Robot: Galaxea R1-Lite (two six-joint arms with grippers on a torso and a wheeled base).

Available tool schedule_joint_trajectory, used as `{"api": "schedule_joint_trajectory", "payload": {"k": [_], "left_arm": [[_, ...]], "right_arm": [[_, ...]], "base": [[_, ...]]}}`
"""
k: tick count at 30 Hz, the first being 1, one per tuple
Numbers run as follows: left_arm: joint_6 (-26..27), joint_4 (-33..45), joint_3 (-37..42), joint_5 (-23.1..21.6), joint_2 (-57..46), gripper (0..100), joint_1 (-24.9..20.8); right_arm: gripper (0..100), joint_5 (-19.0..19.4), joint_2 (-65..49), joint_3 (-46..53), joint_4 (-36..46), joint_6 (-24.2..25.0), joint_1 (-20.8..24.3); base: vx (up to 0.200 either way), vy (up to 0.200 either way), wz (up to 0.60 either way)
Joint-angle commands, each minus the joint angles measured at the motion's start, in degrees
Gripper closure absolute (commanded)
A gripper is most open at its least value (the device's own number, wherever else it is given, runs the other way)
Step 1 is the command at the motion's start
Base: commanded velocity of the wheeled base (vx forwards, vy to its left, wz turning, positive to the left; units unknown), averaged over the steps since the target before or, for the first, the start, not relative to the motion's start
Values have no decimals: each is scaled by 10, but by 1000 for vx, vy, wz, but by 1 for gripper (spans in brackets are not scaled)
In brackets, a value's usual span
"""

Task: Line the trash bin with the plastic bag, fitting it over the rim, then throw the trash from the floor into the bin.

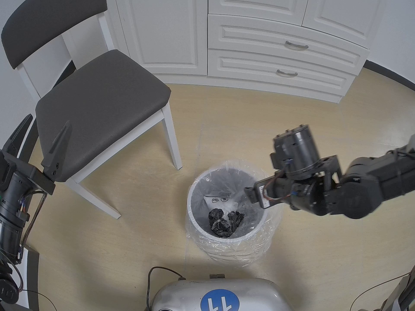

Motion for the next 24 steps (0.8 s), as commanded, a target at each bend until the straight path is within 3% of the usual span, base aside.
{"api": "schedule_joint_trajectory", "payload": {"k": [1, 2, 6, 11, 12, 13, 17, 18, 20, 24], "left_arm": [[9, 0, 13, 8, -55, 0, -36], [9, 0, 13, 8, -55, 0, -36], [26, 61, 20, 21, -144, 0, -31], [27, 265, -54, 60, -287, 0, -23], [27, 265, -54, 60, -287, 0, -23], [26, 380, -99, 62, -347, 0, 8], [20, 554, -171, 58, -434, 0, 69], [20, 554, -171, 58, -434, 0, 69], [-1, 624, -196, 57, -483, 0, 108], [-27, 654, -204, 46, -533, 0, 150]], "right_arm": [[0, -27, -254, 146, -5, -17, -31], [0, -27, -254, 146, -5, -17, -31], [0, -43, -431, 254, -87, -31, -64], [0, -57, -586, 336, -138, -103, -115], [0, -57, -586, 336, -138, -103, -115], [0, -57, -643, 353, -150, -124, -157], [0, -49, -740, 369, -146, -153, -252], [0, -49, -740, 369, -146, -153, -252], [0, -38, -811, 380, -143, -164, -312], [0, -17, -892, 403, -139, -165, -365]], "base": [[0, 0, 0], [0, 0, 0], [0, 0, 0], [0, 0, 0], [0, 0, 0], [0, 0, 0], [0, 0, 0], [0, 0, 0], [0, 0, 0], [0, 0, 0]]}}
